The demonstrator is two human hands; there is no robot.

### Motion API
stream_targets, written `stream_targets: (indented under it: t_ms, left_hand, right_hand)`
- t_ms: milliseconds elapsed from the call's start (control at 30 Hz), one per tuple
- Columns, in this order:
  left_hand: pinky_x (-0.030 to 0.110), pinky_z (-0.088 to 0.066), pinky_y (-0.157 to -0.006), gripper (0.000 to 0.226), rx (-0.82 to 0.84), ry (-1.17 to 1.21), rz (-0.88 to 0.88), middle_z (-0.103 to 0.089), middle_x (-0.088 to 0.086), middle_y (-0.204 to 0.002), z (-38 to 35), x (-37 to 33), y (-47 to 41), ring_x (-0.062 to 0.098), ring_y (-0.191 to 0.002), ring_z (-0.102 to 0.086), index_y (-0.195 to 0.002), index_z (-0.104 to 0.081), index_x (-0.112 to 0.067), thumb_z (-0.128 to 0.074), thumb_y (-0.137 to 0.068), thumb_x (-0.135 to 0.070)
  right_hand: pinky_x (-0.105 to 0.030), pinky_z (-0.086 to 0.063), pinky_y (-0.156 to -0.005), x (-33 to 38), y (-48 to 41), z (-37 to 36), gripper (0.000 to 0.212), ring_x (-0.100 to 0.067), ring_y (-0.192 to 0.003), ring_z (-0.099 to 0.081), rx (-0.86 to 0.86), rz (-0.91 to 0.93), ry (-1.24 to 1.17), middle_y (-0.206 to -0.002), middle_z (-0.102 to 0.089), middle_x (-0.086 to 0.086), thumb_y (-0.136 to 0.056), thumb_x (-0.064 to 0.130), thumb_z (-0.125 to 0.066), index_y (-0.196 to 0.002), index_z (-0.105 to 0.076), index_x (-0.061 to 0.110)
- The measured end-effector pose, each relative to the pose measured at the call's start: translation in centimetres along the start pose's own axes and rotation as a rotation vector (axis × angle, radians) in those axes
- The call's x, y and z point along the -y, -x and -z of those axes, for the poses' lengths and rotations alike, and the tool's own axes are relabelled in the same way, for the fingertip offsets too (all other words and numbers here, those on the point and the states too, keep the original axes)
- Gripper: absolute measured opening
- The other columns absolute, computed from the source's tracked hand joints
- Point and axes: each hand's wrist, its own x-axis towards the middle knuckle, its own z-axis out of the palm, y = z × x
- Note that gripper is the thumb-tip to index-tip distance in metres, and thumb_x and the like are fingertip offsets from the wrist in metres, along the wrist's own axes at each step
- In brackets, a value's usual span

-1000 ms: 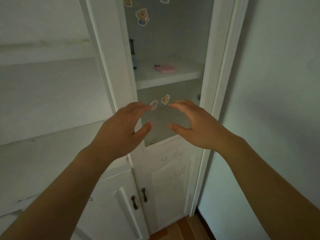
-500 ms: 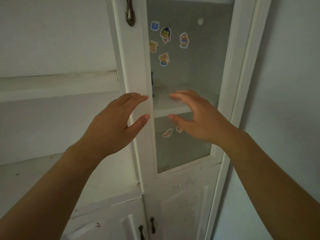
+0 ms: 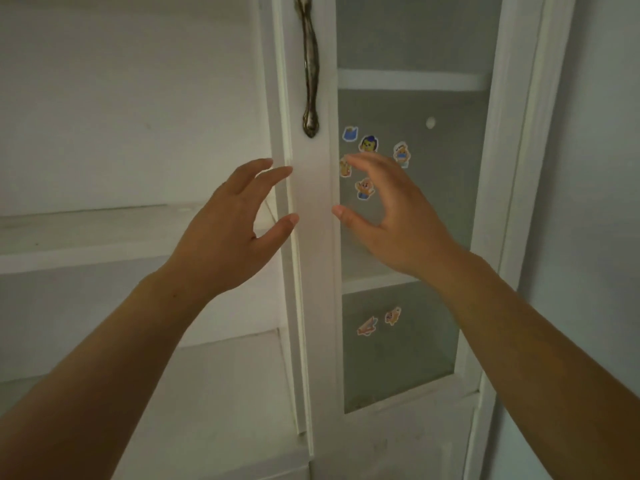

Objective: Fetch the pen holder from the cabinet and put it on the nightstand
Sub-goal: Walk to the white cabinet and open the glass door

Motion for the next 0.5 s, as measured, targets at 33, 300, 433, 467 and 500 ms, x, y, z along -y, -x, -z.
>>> stream_targets:
  t_ms: [33, 300, 433, 467, 500]
  left_hand:
    - [0.035, -0.030, -0.104, 0.063, -0.006, -0.007, -0.005, -0.030, 0.001, -0.149, 0.1, 0.3, -0.6, 0.019, -0.134, -0.032, -0.139, -0.031, -0.027, -0.040, -0.084, -0.057]
    - [0.043, -0.035, -0.106, 0.080, -0.082, -0.014, -0.016, -0.026, 0.003, -0.151, 0.8, 2.3, -4.8, 0.021, -0.135, -0.030, -0.143, -0.022, -0.027, -0.039, -0.073, -0.061]
    - [0.043, -0.032, -0.108, 0.082, -0.099, 0.016, -0.030, -0.024, 0.000, -0.152, 0.8, 3.4, -6.3, 0.018, -0.137, -0.027, -0.144, -0.015, -0.028, -0.037, -0.074, -0.064]
    - [0.043, -0.032, -0.109, 0.082, -0.103, 0.028, -0.040, -0.023, 0.000, -0.152, 0.9, 3.5, -6.7, 0.017, -0.137, -0.026, -0.145, -0.014, -0.028, -0.037, -0.074, -0.064]
    - [0.043, -0.031, -0.109, 0.083, -0.107, 0.041, -0.049, -0.022, 0.000, -0.153, 0.9, 3.6, -7.0, 0.017, -0.138, -0.025, -0.145, -0.013, -0.028, -0.037, -0.074, -0.064]
  right_hand:
    - [-0.015, -0.024, -0.099, 0.1, -0.7, 0.0, 0.060, -0.009, -0.128, -0.035, 0.001, -0.002, 0.010, -0.142, -0.038, 0.002, -0.087, 0.039, -0.058, -0.138, -0.034, 0.020]
    - [-0.008, -0.030, -0.085, 0.9, -6.4, 0.5, 0.065, -0.001, -0.107, -0.038, -0.120, 0.043, 0.036, -0.140, -0.037, 0.001, -0.086, 0.038, -0.058, -0.141, -0.026, 0.022]
    - [-0.010, -0.026, -0.101, 1.3, -8.6, 0.5, 0.066, -0.011, -0.129, -0.033, -0.157, 0.093, 0.087, -0.145, -0.034, -0.001, -0.087, 0.038, -0.057, -0.142, -0.026, 0.018]
    - [-0.021, -0.027, -0.106, 1.4, -9.1, 0.4, 0.066, -0.013, -0.132, -0.032, -0.169, 0.095, 0.106, -0.145, -0.034, -0.001, -0.087, 0.038, -0.057, -0.142, -0.026, 0.017]
    - [-0.027, -0.027, -0.108, 1.5, -9.5, 0.4, 0.067, -0.014, -0.133, -0.031, -0.180, 0.090, 0.119, -0.146, -0.034, -0.001, -0.087, 0.039, -0.057, -0.142, -0.026, 0.018]
